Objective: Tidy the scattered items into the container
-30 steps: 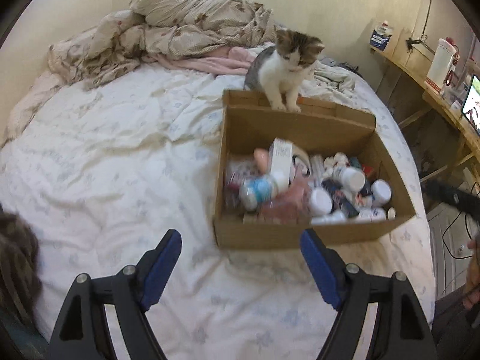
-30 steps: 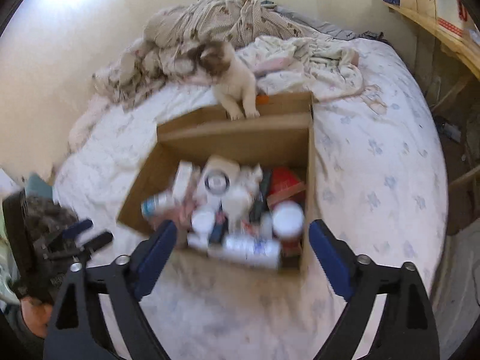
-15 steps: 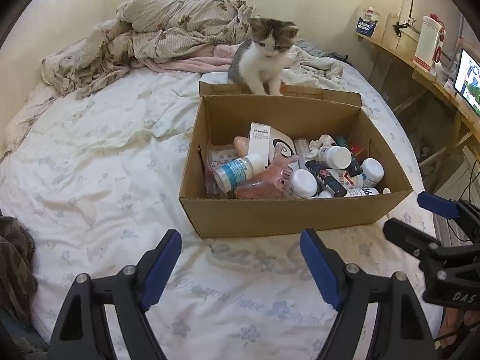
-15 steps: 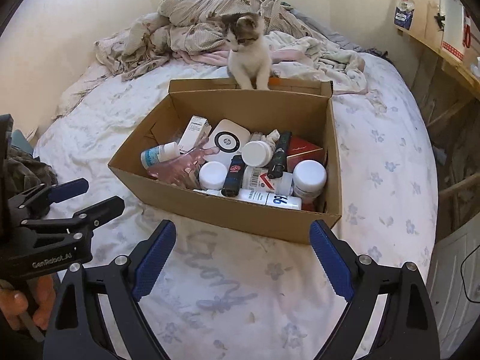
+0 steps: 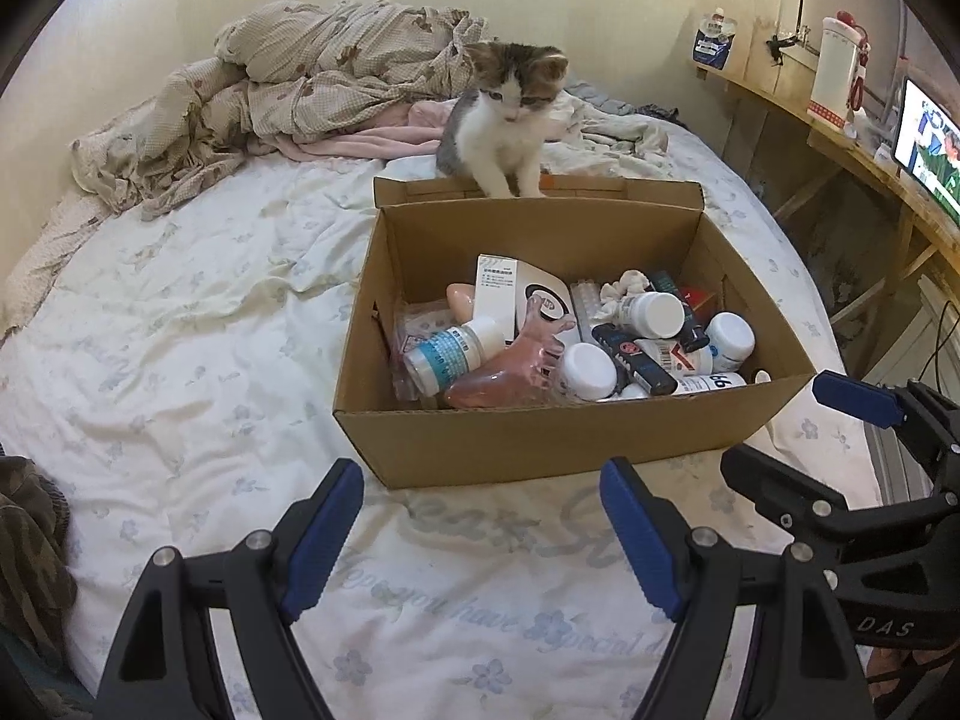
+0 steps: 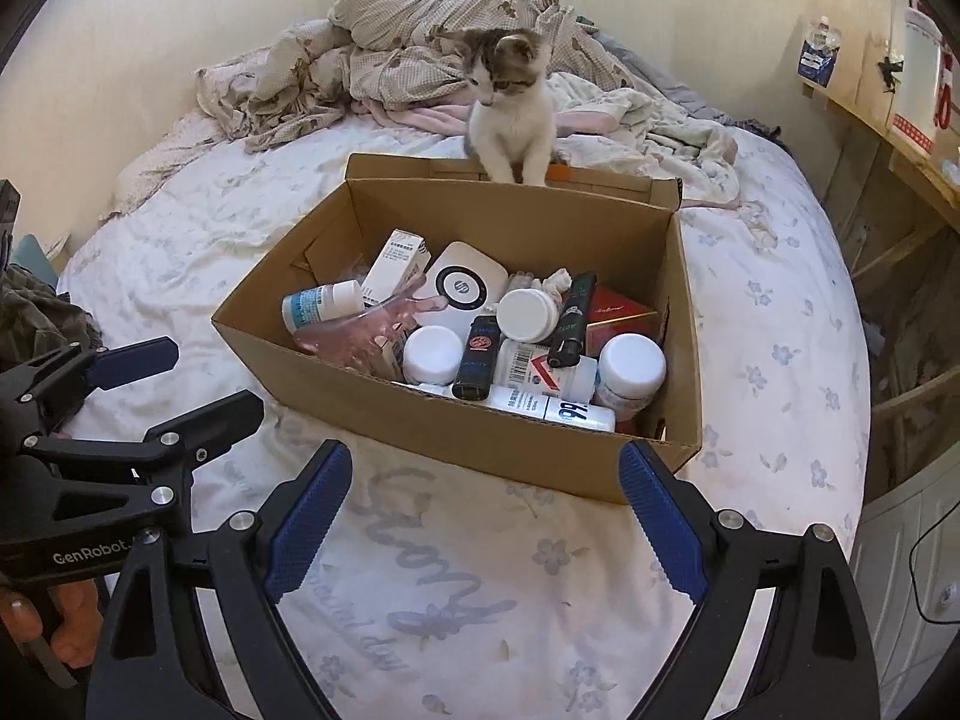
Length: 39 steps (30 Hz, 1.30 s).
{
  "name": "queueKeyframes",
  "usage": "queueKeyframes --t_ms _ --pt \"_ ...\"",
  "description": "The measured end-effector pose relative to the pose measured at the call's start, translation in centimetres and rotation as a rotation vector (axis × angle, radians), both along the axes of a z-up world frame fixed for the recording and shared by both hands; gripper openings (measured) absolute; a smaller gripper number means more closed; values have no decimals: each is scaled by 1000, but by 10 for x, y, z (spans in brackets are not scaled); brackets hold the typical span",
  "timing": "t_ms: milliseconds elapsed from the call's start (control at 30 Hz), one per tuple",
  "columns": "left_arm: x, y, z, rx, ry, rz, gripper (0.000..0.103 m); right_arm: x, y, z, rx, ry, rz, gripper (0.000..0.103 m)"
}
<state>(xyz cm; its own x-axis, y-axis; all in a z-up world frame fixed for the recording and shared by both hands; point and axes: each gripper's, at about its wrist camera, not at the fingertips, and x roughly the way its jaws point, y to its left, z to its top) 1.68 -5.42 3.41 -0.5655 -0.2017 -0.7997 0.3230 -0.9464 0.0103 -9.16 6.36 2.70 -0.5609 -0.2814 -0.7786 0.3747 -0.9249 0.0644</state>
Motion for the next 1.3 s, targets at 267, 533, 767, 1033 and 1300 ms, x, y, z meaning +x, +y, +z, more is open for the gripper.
queueKeyframes --t_ms 267,533,767,1033,1300 --pt "-1 -1 1 -2 2 -8 82 -1 2 0 -14 -9 -1 93" --pt "0 -1 1 -2 3 -15 82 -1 2 -1 -15 -9 1 93" --pt "0 -2 2 -9 2 -17 82 -1 1 -1 -23 -14 4 94" --pt "1 -1 2 -16 8 -25 82 -1 2 -1 -21 -10 4 94" --pt "2 -1 4 -27 17 -27 82 -1 2 -1 -23 -12 4 94"
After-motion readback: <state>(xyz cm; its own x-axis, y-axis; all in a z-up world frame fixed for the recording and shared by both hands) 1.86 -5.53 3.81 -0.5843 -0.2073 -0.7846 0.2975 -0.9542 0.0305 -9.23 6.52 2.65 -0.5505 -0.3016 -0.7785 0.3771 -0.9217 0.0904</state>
